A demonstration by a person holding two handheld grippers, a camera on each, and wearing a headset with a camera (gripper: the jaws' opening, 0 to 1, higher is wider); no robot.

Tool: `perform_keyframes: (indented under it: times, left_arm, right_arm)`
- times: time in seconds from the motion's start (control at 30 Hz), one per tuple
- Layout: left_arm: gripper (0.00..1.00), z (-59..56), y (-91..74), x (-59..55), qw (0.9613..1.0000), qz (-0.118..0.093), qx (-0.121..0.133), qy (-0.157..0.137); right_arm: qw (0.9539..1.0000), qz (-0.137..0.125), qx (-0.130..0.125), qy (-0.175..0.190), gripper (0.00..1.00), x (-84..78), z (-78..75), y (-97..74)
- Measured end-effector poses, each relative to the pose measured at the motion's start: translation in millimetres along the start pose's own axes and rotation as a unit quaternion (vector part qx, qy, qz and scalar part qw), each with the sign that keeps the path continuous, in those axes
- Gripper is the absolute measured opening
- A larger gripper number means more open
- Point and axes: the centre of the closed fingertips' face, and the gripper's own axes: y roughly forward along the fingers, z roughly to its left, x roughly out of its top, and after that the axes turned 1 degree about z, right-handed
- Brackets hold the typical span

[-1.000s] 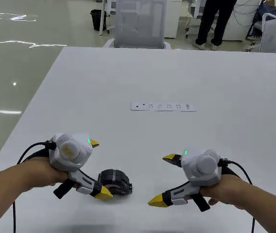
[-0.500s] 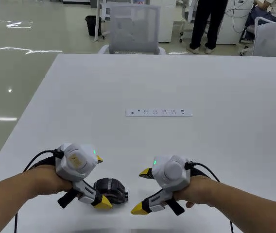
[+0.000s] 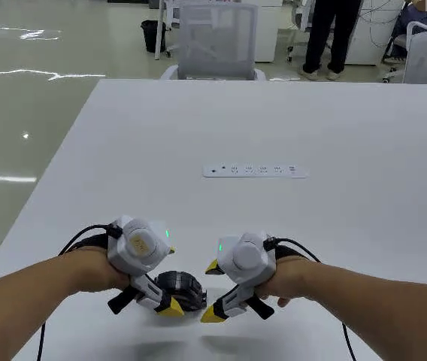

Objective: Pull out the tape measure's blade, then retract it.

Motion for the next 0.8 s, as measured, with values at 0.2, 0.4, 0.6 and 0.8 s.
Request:
perform_keyframes:
  times: [0.2, 0.4, 0.6, 0.8]
  left_arm:
    - [0.63, -5.7, 10.4, -4.6, 0.9995, 0.024, -0.020, 0.010]
    - [0.58, -9.1, 17.2, -3.3, 0.9987, 0.035, -0.033, 0.018]
    - [0.50, -8.6, 21.2, -6.6, 0.9977, 0.048, -0.039, 0.026]
    - [0.39, -7.4, 22.5, -11.3, 0.9968, 0.060, -0.036, 0.038]
  right_arm:
    - [0.9997, 0.020, 0.014, -0.011, 0.48, -9.2, -0.8, 4.5]
    - [0.9996, 0.023, 0.017, -0.008, 0.40, -9.2, -2.0, 6.7]
    - [0.9989, 0.036, 0.029, -0.012, 0.30, -12.9, 4.3, 13.7]
    - [0.9983, 0.047, 0.025, -0.023, 0.26, -16.0, 2.5, 17.3]
